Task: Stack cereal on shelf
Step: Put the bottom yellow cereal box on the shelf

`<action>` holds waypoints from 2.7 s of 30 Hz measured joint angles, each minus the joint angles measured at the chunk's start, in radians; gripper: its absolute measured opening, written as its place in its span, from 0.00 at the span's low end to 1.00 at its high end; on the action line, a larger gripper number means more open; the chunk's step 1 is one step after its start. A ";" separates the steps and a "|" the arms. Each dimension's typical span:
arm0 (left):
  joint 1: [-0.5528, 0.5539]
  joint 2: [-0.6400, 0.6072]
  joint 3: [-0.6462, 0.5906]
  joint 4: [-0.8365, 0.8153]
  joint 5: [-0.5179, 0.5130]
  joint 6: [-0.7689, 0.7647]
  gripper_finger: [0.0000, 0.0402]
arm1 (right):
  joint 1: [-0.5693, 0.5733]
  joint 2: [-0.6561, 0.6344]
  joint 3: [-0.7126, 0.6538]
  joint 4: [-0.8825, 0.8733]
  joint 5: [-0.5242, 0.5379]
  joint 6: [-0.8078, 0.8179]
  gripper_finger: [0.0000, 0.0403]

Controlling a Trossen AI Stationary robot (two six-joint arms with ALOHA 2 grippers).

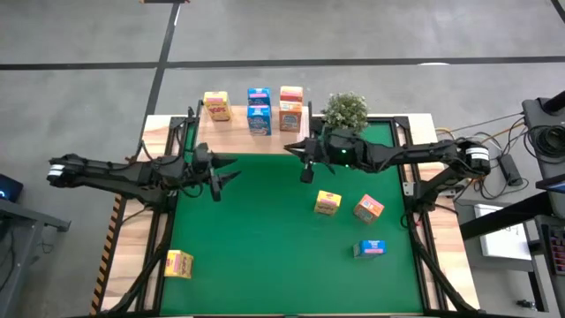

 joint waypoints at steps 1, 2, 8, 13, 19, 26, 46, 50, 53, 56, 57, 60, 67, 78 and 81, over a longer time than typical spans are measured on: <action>-0.004 0.019 0.015 -0.007 0.000 -0.022 0.49 | 0.000 -0.005 -0.018 0.047 -0.001 -0.022 0.03; -0.008 0.037 0.034 -0.020 0.001 -0.043 0.49 | -0.001 -0.010 -0.037 0.094 -0.001 -0.042 0.03; -0.039 0.168 0.221 -0.319 0.026 -0.272 0.49 | -0.002 -0.036 -0.106 0.213 0.000 -0.123 0.03; -0.070 0.297 0.462 -0.843 0.201 -0.680 0.49 | -0.014 -0.045 -0.117 0.227 0.000 -0.167 0.03; -0.204 0.456 0.628 -1.093 0.365 -1.075 0.49 | -0.024 -0.052 -0.117 0.227 0.000 -0.153 0.03; -0.440 0.603 0.677 -1.138 0.403 -1.390 0.49 | -0.024 -0.054 -0.117 0.212 0.000 -0.119 0.03; -0.952 0.772 0.768 -1.392 0.446 -2.078 0.64 | -0.022 -0.054 -0.144 0.187 -0.107 0.049 0.03; -0.962 0.814 0.768 -1.381 0.446 -2.079 0.63 | -0.021 -0.054 -0.146 0.183 -0.108 0.062 0.03; -0.963 0.838 0.768 -1.383 0.443 -2.069 0.63 | -0.021 -0.054 -0.146 0.168 -0.108 0.064 0.03; -0.968 0.859 0.768 -1.397 0.444 -2.066 0.63 | -0.020 -0.054 -0.146 0.168 -0.107 0.067 0.03; -0.969 0.863 0.768 -1.405 0.445 -2.066 0.63 | -0.019 -0.054 -0.146 0.168 -0.107 0.067 0.03; -0.971 0.876 0.768 -1.413 0.446 -2.066 0.63 | -0.017 -0.054 -0.146 0.167 -0.107 0.067 0.03; -0.973 0.889 0.774 -1.421 0.451 -2.066 0.63 | -0.011 -0.054 -0.146 0.164 -0.107 0.067 0.03; -0.990 0.911 0.818 -1.492 0.451 -2.076 0.62 | 0.001 -0.054 -0.147 0.136 -0.105 0.086 0.03; -0.993 0.923 0.807 -1.499 0.451 -2.076 0.62 | 0.005 -0.054 -0.147 0.126 -0.105 0.086 0.03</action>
